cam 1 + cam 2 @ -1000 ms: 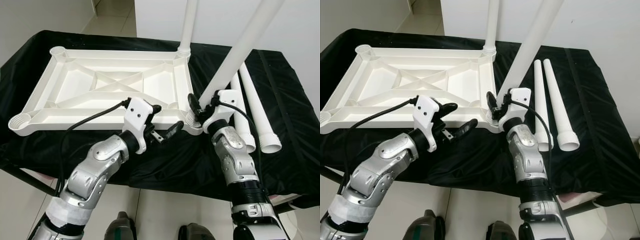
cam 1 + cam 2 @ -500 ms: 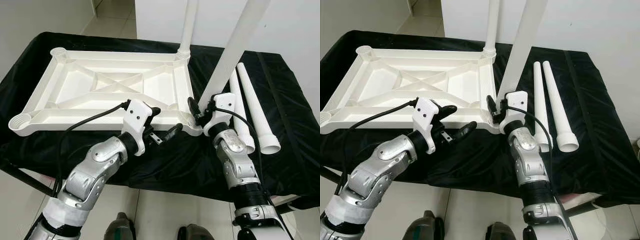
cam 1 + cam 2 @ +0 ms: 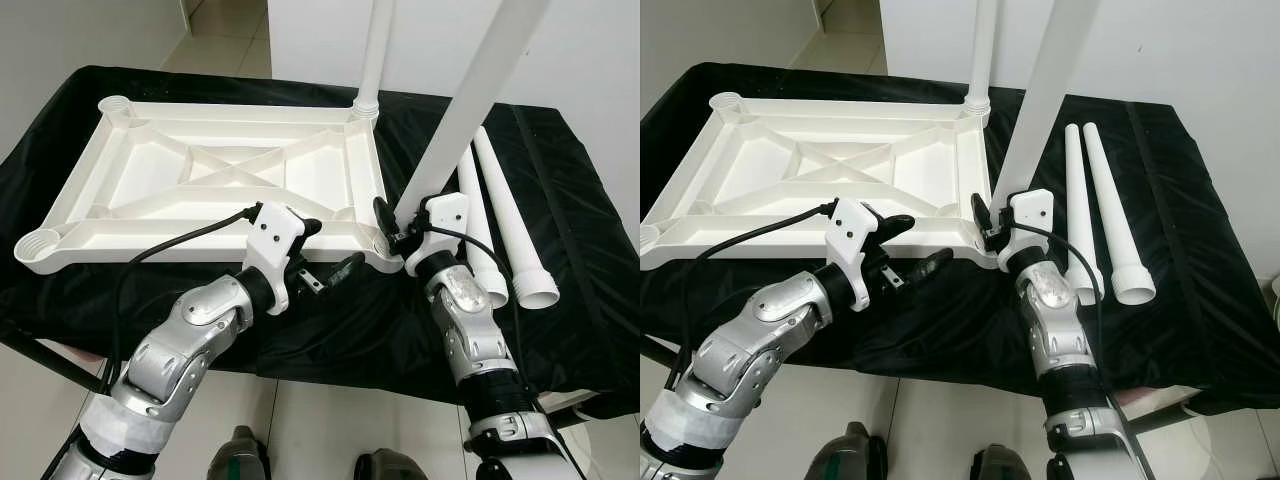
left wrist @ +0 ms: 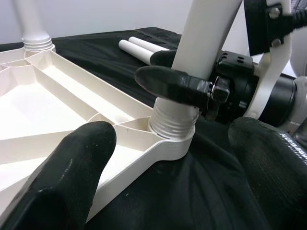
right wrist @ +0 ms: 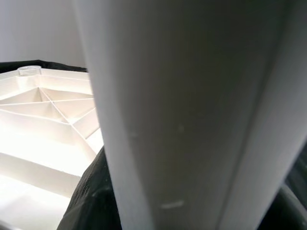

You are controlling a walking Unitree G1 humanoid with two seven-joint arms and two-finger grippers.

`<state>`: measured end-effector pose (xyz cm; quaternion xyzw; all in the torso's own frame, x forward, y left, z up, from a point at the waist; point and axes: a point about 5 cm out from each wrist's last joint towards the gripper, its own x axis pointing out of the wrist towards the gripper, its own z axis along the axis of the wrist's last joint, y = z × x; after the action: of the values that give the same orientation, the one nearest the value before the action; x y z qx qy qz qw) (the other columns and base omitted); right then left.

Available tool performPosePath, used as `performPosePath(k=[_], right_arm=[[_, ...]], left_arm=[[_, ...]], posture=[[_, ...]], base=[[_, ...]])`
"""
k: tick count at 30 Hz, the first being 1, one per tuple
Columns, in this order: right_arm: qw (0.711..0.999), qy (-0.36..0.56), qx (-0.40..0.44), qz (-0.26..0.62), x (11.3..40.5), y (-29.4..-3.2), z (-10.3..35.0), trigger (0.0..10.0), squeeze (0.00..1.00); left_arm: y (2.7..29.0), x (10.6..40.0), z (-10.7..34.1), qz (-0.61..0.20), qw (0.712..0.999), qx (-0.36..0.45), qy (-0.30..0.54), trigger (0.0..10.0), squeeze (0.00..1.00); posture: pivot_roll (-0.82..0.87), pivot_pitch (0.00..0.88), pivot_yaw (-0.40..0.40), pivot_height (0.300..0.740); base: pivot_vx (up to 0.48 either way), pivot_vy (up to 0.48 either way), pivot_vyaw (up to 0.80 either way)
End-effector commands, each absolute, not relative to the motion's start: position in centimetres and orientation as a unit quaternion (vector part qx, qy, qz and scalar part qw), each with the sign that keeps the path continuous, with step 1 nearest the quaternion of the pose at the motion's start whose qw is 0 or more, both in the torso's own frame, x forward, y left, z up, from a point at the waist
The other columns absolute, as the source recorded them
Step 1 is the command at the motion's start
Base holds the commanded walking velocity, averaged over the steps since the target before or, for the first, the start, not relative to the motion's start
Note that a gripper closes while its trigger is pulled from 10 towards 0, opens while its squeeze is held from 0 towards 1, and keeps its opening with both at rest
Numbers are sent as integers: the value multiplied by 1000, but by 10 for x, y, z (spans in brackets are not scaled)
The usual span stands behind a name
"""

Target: Building children table

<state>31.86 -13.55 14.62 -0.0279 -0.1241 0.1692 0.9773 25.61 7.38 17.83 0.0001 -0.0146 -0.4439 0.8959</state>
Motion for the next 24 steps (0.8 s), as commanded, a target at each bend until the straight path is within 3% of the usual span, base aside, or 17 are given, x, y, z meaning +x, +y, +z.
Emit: performPosePath(k=[1,24], right_arm=[[979,-102,-43,170,316,-135,133,10000,0],[971,-77,-111,196,318,-135,121,10000,0]], left_arm=[[71,251,182,-510,860,6,-20,10000,0],[74,252,184,-508,861,7,-17,10000,0]], posture=[[42,67,24,740],[44,83,31,740]], base=[[0,0,0],[0,0,0]])
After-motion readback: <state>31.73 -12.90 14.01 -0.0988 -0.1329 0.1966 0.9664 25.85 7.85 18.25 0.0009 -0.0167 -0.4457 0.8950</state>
